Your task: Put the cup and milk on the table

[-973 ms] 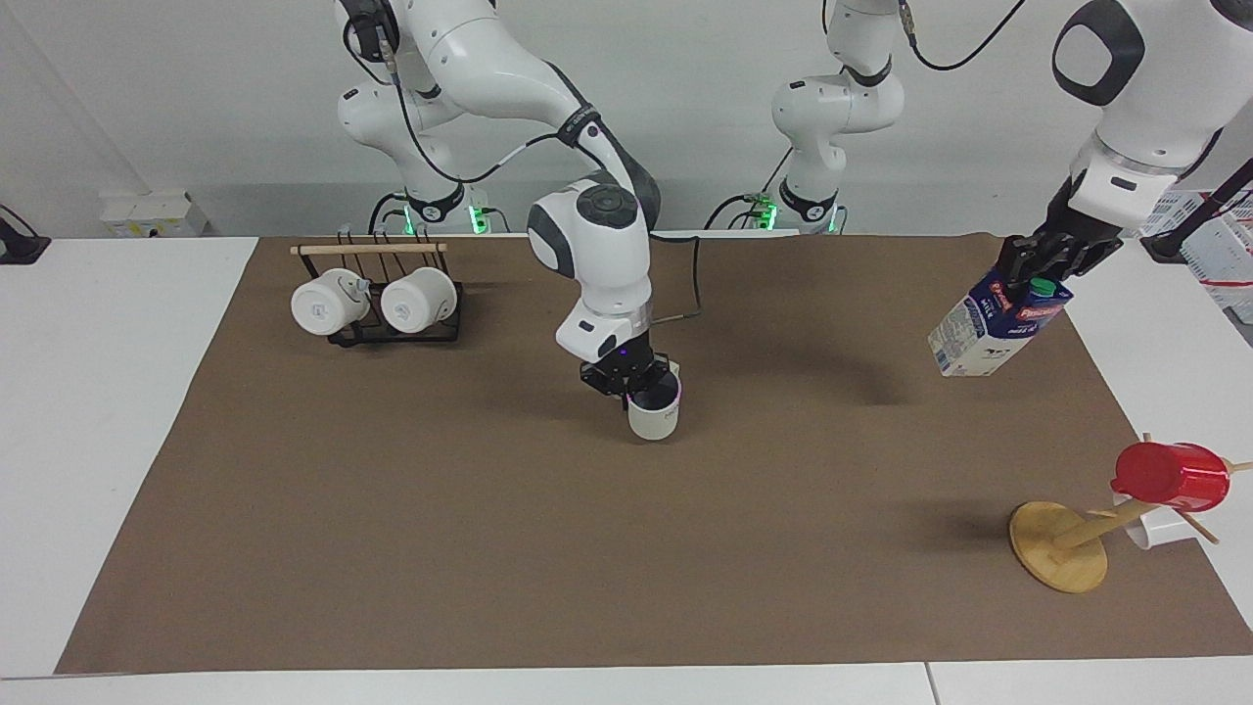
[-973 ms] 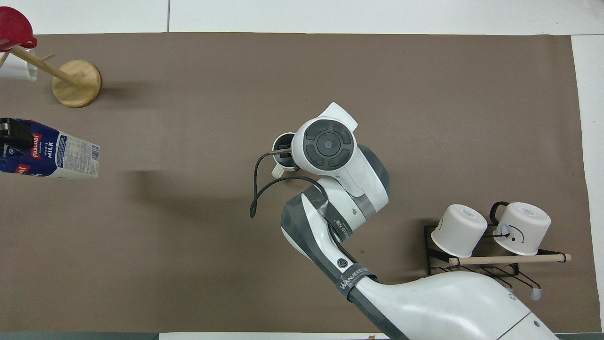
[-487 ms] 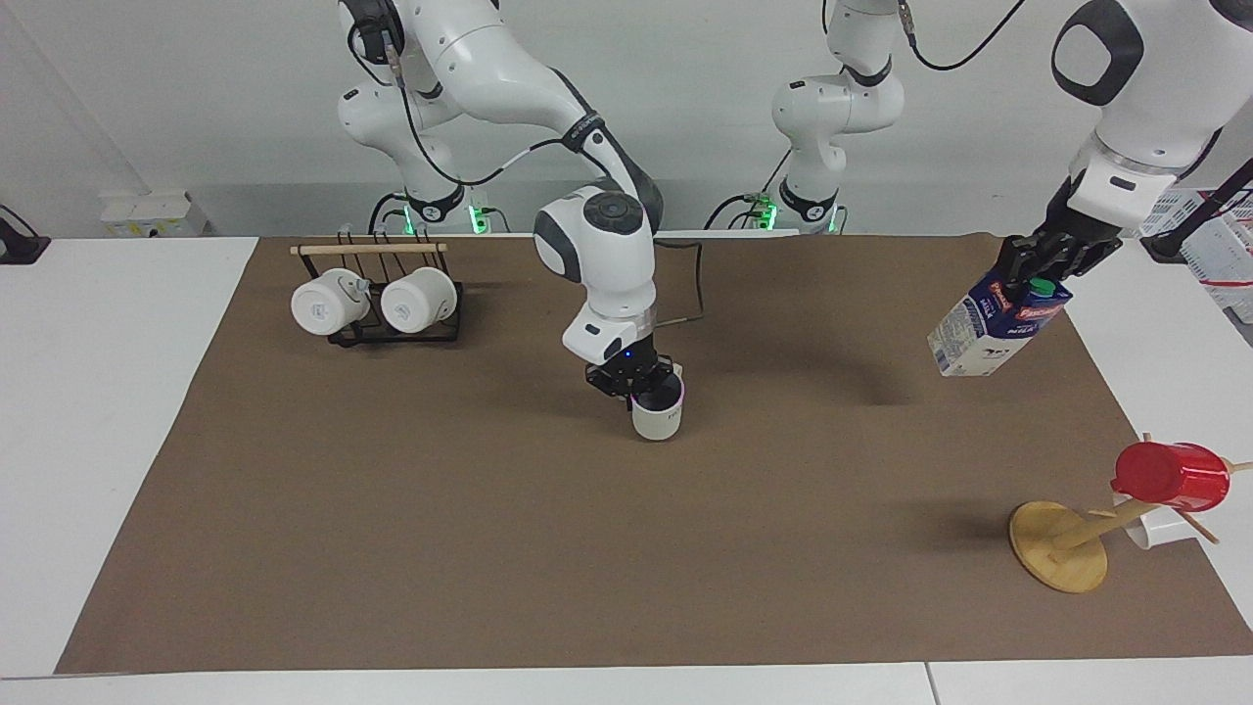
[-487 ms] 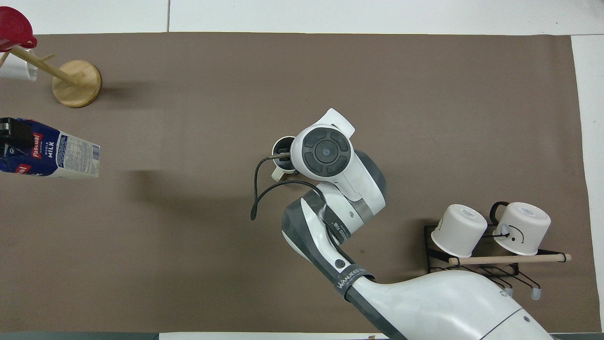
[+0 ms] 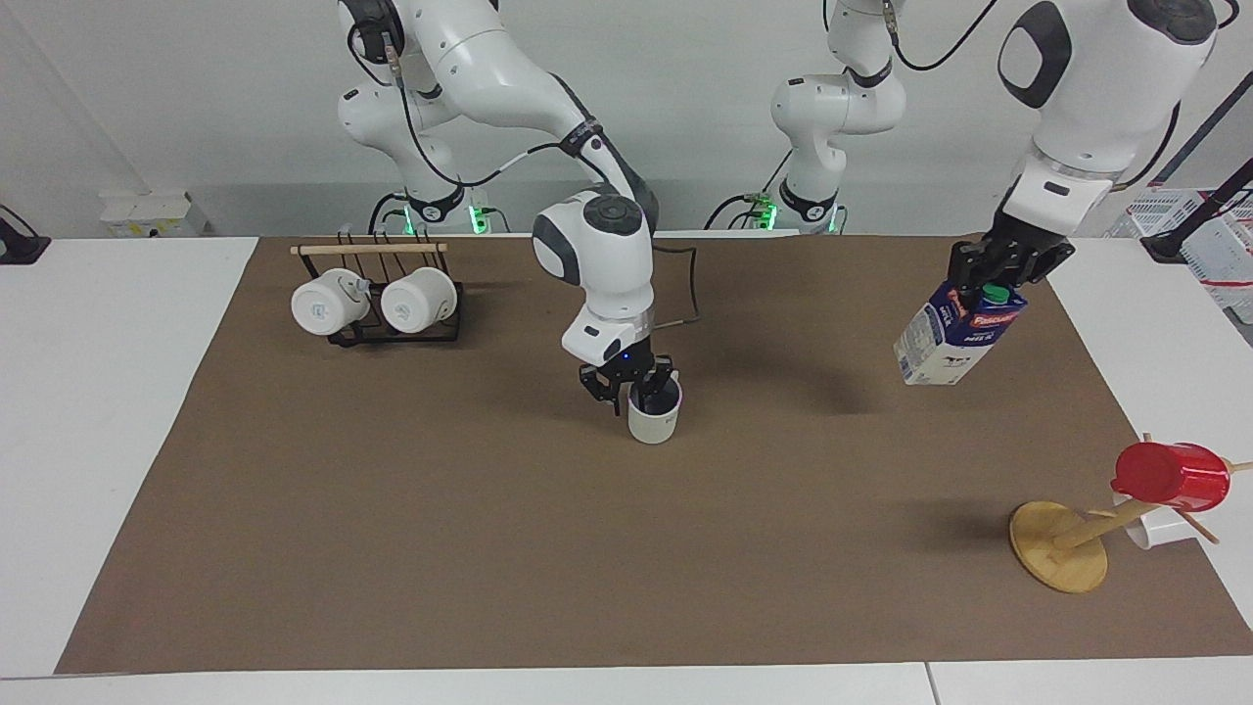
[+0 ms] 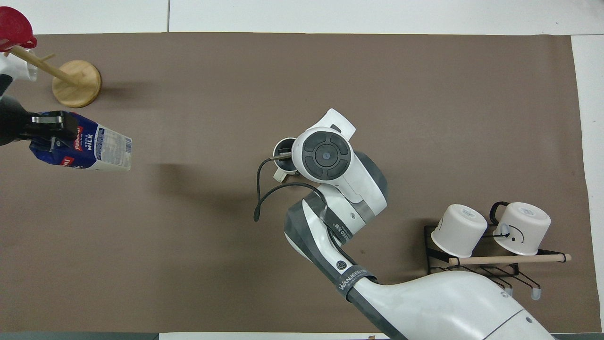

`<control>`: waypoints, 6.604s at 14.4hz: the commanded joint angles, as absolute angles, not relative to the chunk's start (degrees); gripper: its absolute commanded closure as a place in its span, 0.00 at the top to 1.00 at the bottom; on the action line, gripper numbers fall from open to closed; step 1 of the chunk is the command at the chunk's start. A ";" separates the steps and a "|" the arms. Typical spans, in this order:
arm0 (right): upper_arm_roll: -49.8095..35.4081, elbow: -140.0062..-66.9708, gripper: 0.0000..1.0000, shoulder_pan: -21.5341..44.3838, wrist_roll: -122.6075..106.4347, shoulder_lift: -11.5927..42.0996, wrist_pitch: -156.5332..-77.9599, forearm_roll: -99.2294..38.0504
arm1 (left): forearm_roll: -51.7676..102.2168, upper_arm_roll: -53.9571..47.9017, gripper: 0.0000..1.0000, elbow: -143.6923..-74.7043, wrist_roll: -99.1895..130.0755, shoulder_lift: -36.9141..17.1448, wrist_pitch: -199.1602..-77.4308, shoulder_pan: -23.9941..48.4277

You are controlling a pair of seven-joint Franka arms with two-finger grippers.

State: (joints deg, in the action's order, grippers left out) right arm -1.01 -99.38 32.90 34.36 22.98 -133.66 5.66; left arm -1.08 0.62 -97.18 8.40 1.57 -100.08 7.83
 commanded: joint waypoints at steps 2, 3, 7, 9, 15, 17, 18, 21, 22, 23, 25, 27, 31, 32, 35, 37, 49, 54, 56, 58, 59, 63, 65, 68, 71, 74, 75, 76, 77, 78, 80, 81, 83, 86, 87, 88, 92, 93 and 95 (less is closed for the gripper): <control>-1.14 -97.38 1.00 28.84 34.63 14.52 -123.07 6.59 | -2.46 0.97 0.00 -97.56 17.55 -0.35 -103.79 14.48; -1.14 -97.21 1.00 27.44 34.54 12.59 -120.26 6.68 | -2.37 0.97 0.00 -97.73 20.10 -0.87 -104.67 16.76; -0.97 -94.58 1.00 20.06 27.98 7.74 -110.86 6.42 | -2.46 1.05 0.00 -97.56 31.61 -5.35 -109.15 25.82; -0.97 -92.03 1.00 16.28 22.35 6.69 -105.93 5.89 | -2.90 1.05 0.00 -97.30 36.71 -7.99 -111.70 29.52; -0.79 -92.20 1.00 4.77 9.50 -0.08 -93.62 3.70 | -4.22 0.97 0.00 -101.16 40.51 -9.76 -115.92 33.31; -0.79 -92.37 1.00 1.51 7.39 -1.05 -90.28 3.52 | -4.22 0.97 0.00 -103.26 41.57 -9.14 -117.25 33.31; -0.79 -91.85 1.00 0.45 6.77 -1.23 -89.05 2.91 | -4.22 0.97 0.00 -104.05 41.57 -8.62 -117.42 33.31; -0.53 -90.09 1.00 -3.07 3.18 -2.02 -84.83 1.76 | -4.22 0.97 0.00 -104.94 41.48 -8.44 -117.68 33.31; -0.18 -90.17 1.00 -3.69 1.95 -2.28 -84.55 1.76 | -4.22 0.97 0.00 -104.85 41.48 -8.44 -117.86 33.31; -0.09 -90.70 1.00 -4.21 1.59 -2.63 -84.81 1.67 | -4.22 0.97 0.00 -104.85 41.48 -8.44 -118.21 33.31; -0.17 -90.44 1.00 -3.87 1.93 -2.64 -84.55 1.58 | -4.22 0.97 0.00 -105.38 41.40 -8.44 -119.26 33.14; -0.61 -89.83 1.00 -3.52 2.20 -2.37 -84.72 2.02 | -4.22 0.97 0.01 -105.47 41.13 -8.44 -119.62 32.78; -0.70 -89.82 1.00 -3.34 5.01 -2.29 -84.73 1.76 | -4.22 1.05 1.00 -105.03 41.31 -8.52 -119.80 32.61; -0.70 -89.82 1.00 -3.25 5.10 -2.37 -84.81 1.76 | -4.22 1.05 1.00 -104.68 41.31 -8.53 -119.53 32.69; -1.23 -89.39 1.00 -3.25 5.19 -2.20 -84.46 0.71 | -4.22 0.97 1.00 -104.50 41.13 -5.99 -117.95 32.70; -1.75 -86.59 1.00 -2.99 5.19 -1.50 -82.28 0.61 | -4.22 1.40 1.00 -104.50 40.61 -1.87 -114.46 32.52; -2.11 -85.78 1.00 0.18 4.05 -0.79 -82.35 1.14 | 0.17 2.11 1.00 -100.92 1.36 3.43 -99.87 5.65; -2.11 -85.78 1.00 -0.44 1.16 -0.79 -82.44 1.23 | 1.76 2.11 1.00 -92.73 -8.77 2.46 -91.32 -3.07; -2.02 -85.78 1.00 -0.61 0.44 -0.79 -82.35 1.23 | 1.15 1.76 1.00 -90.63 -9.05 2.20 -89.49 -2.99; -2.02 -85.87 1.00 -0.53 0.70 -0.79 -82.35 1.14 | 1.40 1.67 1.00 -86.85 -8.88 0.19 -86.24 -2.81; -2.02 -85.96 1.00 -0.53 0.70 -0.79 -82.35 1.06 | 1.41 1.67 1.00 -84.66 -8.88 -0.61 -84.48 -2.81; -1.67 -86.40 1.00 -0.97 0.79 -1.05 -82.35 0.79 | 1.32 1.67 1.00 -81.12 -7.92 -1.59 -82.35 -2.38; -1.67 -86.66 1.00 -0.97 0.62 -1.14 -81.91 0.62 | 1.41 1.50 1.00 -81.91 -3.89 -1.14 -82.00 -2.29; -1.67 -86.84 1.00 -0.97 0.62 -1.23 -81.83 0.62 | 1.41 1.32 1.00 -85.07 -2.37 0.79 -82.53 -2.11; -1.67 -86.84 1.00 -0.97 0.70 -1.23 -82.00 0.62 | 1.67 1.14 1.00 -85.69 -1.23 0.88 -84.11 -2.02; -1.67 -86.92 1.00 -0.44 0.70 -1.23 -82.44 0.62 | 1.85 1.05 1.00 -86.13 -1.32 1.23 -83.76 -1.32; -1.67 -87.01 1.00 -0.44 0.62 -1.23 -82.44 0.53 | 1.85 1.05 1.00 -86.05 -1.23 1.23 -83.76 -1.06; -1.67 -87.27 1.00 -0.44 0.62 -1.40 -82.44 0.61 | 1.85 1.05 1.00 -86.13 -1.40 1.23 -83.67 -0.88; -1.67 -87.45 1.00 -0.44 0.62 -1.41 -82.44 0.62 | 1.85 1.05 1.00 -86.05 -1.67 1.23 -83.67 -0.70; -1.67 -87.54 1.00 -0.44 0.53 -1.49 -82.44 0.62 | 1.76 1.05 1.00 -86.04 -1.76 1.23 -83.58 -0.27; -1.67 -87.54 1.00 -0.44 0.53 -1.49 -82.44 0.61 | 1.76 1.05 1.00 -86.13 -1.93 1.23 -83.85 0.09; -1.67 -87.54 1.00 -0.44 0.53 -1.49 -82.44 0.62 | 1.84 1.05 1.00 -86.13 -1.76 1.23 -83.67 0.17; -1.67 -87.54 1.00 -0.53 0.53 -1.49 -82.44 0.62 | 1.76 1.14 1.00 -86.13 -1.50 1.23 -83.67 0.18; -1.67 -87.54 1.00 -0.53 0.44 -1.49 -82.44 0.53 | 1.76 1.14 1.00 -86.13 -1.49 1.23 -83.58 0.09; -1.67 -87.54 1.00 -0.53 0.53 -1.49 -82.44 0.53 | 1.76 1.14 1.00 -86.13 -1.49 1.23 -83.58 0.17; -1.67 -87.54 1.00 -0.53 0.53 -1.49 -82.44 0.61 | 1.76 1.14 1.00 -86.13 -1.49 1.23 -83.58 0.18; -1.67 -87.54 1.00 -0.53 0.44 -1.49 -82.44 0.61 | 1.76 1.14 1.00 -86.13 -1.49 1.23 -83.58 -0.09; -1.67 -87.54 1.00 -0.53 0.44 -1.49 -82.44 0.62 | 1.76 1.14 1.00 -86.13 -1.49 1.23 -83.58 0.00; -1.67 -87.54 1.00 -0.53 0.44 -1.49 -82.44 0.53 | 1.76 1.14 1.00 -86.13 -1.49 1.23 -83.58 0.09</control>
